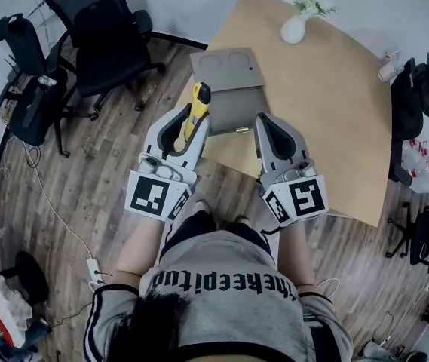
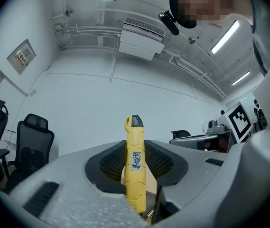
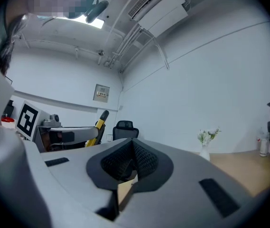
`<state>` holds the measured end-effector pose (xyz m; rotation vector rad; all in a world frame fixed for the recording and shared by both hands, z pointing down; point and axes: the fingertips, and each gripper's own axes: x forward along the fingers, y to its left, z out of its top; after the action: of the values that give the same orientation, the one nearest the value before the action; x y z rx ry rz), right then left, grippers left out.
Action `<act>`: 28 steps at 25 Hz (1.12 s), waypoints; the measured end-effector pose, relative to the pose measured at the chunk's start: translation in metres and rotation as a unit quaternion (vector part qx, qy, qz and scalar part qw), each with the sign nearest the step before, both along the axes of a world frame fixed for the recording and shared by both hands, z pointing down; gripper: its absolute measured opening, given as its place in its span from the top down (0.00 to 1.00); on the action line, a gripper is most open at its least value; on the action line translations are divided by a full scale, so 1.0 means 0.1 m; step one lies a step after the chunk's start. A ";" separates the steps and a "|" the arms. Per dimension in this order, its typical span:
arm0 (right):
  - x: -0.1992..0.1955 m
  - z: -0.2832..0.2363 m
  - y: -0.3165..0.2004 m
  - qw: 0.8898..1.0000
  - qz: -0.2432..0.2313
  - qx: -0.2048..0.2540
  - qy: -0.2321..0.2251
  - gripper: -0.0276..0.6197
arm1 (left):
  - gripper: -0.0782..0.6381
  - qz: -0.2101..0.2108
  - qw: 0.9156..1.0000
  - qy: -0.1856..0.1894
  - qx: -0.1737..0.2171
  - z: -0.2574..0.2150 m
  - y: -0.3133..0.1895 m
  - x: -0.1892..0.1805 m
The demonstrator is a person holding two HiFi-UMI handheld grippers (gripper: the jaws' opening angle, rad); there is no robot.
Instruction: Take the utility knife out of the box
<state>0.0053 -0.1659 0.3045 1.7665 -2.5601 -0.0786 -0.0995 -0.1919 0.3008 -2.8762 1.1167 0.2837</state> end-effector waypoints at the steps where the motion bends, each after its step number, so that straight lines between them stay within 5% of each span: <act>1: 0.03 0.00 0.03 1.000 -0.003 0.000 0.000 0.95 | 0.71 -0.005 1.000 0.000 0.001 -0.01 0.04 0.02; 28: 0.61 -0.15 1.03 0.992 -0.128 0.016 0.003 0.95 | 0.71 -0.154 0.987 0.012 0.035 -0.26 1.36 0.49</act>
<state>0.0660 -0.0632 0.2897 1.4330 -2.7816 -0.1315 -0.0501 -0.0562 0.2746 -2.5950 1.4970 0.3358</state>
